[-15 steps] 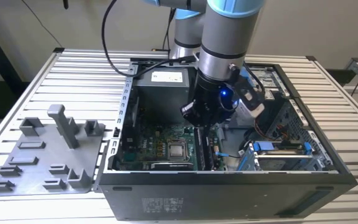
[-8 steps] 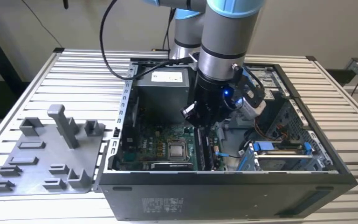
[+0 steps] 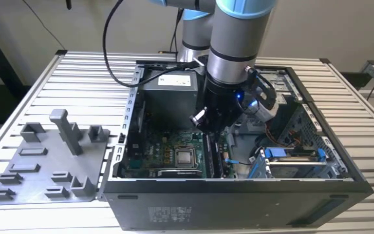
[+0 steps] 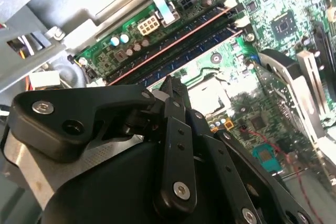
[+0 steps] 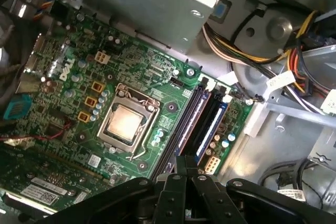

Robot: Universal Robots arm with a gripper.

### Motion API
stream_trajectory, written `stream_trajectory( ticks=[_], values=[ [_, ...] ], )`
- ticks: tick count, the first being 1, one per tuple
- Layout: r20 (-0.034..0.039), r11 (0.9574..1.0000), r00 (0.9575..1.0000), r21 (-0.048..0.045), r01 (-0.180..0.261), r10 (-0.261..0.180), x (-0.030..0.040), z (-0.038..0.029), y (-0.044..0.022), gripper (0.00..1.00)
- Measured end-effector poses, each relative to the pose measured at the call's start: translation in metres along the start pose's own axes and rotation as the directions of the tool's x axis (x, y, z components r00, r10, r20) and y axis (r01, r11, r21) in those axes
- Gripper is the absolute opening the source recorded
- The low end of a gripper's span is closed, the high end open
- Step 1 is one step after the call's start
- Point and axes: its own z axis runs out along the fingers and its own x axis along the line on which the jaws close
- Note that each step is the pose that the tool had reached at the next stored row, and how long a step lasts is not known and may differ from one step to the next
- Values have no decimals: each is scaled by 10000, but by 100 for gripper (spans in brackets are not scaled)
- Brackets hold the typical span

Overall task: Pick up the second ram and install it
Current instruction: 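Press down the second ram until it locks into place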

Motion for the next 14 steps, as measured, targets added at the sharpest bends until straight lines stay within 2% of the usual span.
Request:
stream_trajectory(
  ticks=[3,7,11,14],
  values=[
    [9,9992,9992,-2,398,-398,0,0,0,11],
    [24,9947,9947,-6,1030,-1030,0,0,0,11],
    [41,9856,9856,-8,1688,-1688,0,1,0,11],
    [53,9757,9757,-9,2191,-2191,0,0,0,11]
  ],
)
